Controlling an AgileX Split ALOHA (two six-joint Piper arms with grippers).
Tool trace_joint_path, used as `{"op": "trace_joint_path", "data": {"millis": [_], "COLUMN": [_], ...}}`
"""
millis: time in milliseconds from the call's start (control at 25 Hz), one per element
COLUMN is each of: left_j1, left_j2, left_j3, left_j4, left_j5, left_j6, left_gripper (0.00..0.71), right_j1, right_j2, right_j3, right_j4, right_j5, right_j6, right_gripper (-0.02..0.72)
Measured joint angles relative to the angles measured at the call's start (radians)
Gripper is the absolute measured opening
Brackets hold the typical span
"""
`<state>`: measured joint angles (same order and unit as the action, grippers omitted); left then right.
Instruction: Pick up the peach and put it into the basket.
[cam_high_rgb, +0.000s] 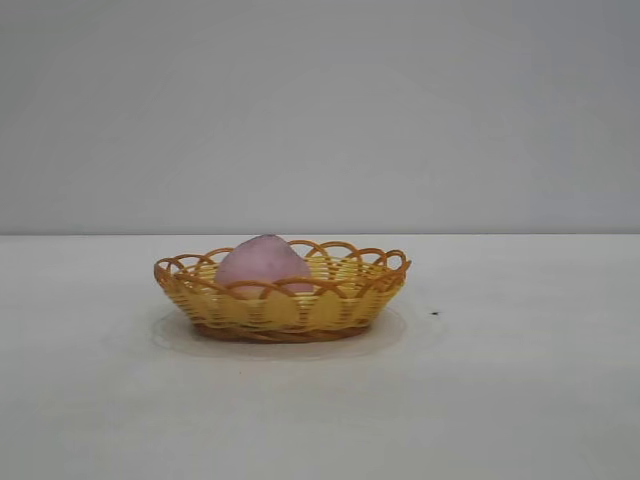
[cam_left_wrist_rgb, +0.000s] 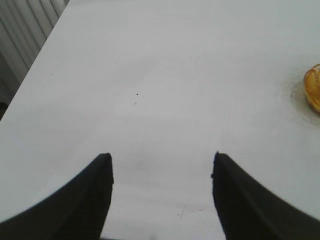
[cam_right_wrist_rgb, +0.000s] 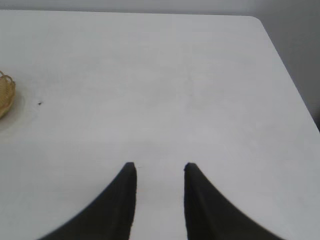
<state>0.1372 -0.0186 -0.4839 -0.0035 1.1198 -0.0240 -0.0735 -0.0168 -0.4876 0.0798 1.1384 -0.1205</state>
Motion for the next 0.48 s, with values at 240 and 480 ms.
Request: {"op": "trace_joint_path", "data": {"millis": [240, 480], "left_j1": [0.000, 0.000], "left_j2": [0.000, 0.000], "left_j3": [0.000, 0.000], "left_j4": [0.000, 0.000], "left_j5": [0.000, 0.000], "left_j6": [0.000, 0.000], "left_gripper": [0.430, 0.430], "right_j1": [0.000, 0.000], "right_j2": [0.000, 0.000], "right_j3": [0.000, 0.000], "right_j4": [0.005, 0.005], "right_j5": [0.000, 0.000], "right_j6": [0.000, 0.000], "right_gripper": [0.232, 0.232]}}
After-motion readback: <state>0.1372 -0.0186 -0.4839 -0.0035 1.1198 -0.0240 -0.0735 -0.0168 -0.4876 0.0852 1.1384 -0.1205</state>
